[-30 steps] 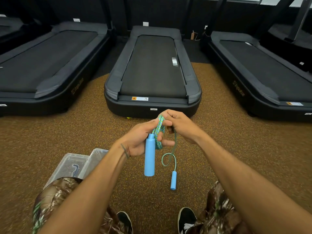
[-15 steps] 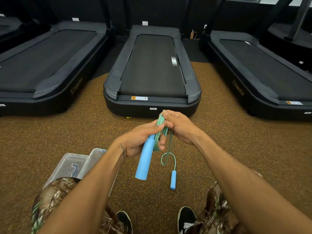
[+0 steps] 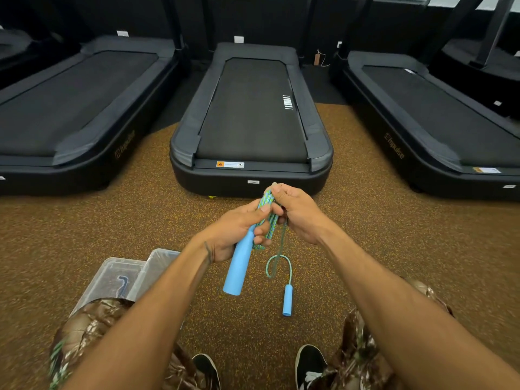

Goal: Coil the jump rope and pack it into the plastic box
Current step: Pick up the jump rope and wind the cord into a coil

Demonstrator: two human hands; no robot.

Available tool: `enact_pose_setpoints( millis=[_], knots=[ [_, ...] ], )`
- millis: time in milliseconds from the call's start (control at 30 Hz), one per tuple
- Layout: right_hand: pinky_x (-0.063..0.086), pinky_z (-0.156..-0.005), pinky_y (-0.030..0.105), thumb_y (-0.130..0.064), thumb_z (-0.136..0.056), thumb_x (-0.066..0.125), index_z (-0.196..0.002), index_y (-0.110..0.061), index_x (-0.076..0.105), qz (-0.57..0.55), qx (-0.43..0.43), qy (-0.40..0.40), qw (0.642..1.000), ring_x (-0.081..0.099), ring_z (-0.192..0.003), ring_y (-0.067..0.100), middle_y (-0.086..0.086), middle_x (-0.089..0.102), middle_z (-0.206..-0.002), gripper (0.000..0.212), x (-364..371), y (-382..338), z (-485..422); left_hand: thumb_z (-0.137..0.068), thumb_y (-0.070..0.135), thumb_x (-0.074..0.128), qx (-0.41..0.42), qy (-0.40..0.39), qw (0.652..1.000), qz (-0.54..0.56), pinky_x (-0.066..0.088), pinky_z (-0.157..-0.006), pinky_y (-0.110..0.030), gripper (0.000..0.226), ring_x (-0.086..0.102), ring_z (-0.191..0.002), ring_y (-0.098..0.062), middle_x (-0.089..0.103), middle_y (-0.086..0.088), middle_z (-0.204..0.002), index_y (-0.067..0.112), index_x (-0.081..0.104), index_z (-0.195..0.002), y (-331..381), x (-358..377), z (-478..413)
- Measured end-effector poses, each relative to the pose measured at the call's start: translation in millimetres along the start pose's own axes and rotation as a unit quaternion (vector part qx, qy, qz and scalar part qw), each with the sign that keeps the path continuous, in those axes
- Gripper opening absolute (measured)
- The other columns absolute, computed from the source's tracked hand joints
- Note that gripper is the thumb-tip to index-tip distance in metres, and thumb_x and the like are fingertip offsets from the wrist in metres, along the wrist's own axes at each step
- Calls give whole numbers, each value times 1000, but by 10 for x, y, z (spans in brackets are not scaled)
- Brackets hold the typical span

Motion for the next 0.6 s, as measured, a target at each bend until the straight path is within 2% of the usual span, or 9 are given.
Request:
enact_pose_setpoints(
  millis=[133, 233, 300, 433, 533, 600],
  knots=[
    [31, -51, 22, -32, -106, 43, -89, -18, 59, -7, 4, -2, 1000, 38, -54, 7, -5, 44, -60, 28, -10, -20, -6, -100, 30, 50, 12, 9, 999, 39, 53, -80, -35, 25, 43, -50, -9, 42, 2, -58, 24, 71, -111, -7, 8, -8],
    [26, -49, 23, -36, -105, 44, -86, -19, 56, -49, 23, -13, 998, 29, -48, 6, -7, 38, -57, 28, 12, -8, -9, -101, 29, 48, 17, 2, 998, 56, 52, -81, -38, 27, 45, -52, -12, 40, 0, -59, 22, 68, -117, 4, 19, -13],
    [27, -50, 24, -38, -105, 44, -84, -20, 59, -50, 36, -20, 998, 30, -48, 7, -7, 40, -58, 31, 10, 16, -15, -101, 29, 48, 16, -1, 999, 51, 50, -80, -39, 29, 43, -57, -15, 40, 0, -59, 19, 66, -121, 14, 13, -24],
    [34, -53, 25, -40, -104, 45, -86, -24, 69, -7, 46, -22, 999, 41, -52, 8, -5, 53, -64, 34, -17, 102, -32, -99, 28, 50, 29, 2, 997, 78, 46, -74, -39, 32, 34, -62, -18, 41, 0, -60, 12, 62, -124, 54, -21, -6],
    [40, -60, 30, -42, -102, 45, -106, -21, 69, 72, 51, -24, 996, 48, -62, 14, 2, 62, -79, 33, -19, 244, -22, -101, 28, 47, 54, 8, 991, 122, 46, -74, -41, 28, 45, -57, -19, 35, -2, -61, 13, 61, -121, 159, -17, 11],
    [41, -62, 31, -39, -104, 42, -106, -27, 67, 147, 59, -44, 986, 49, -63, 14, 1, 63, -82, 28, 20, 377, 35, -103, 30, 44, 82, 18, 987, 136, 47, -74, -40, 27, 50, -56, -20, 36, -2, -60, 16, 61, -118, 295, -14, -3]
  ],
)
Point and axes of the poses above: each hand's wrist, its own z-axis away from the middle knuckle, its own x-axis out of the palm, y = z × x, the point moved 10 cm from there along -z, towards the middle knuckle
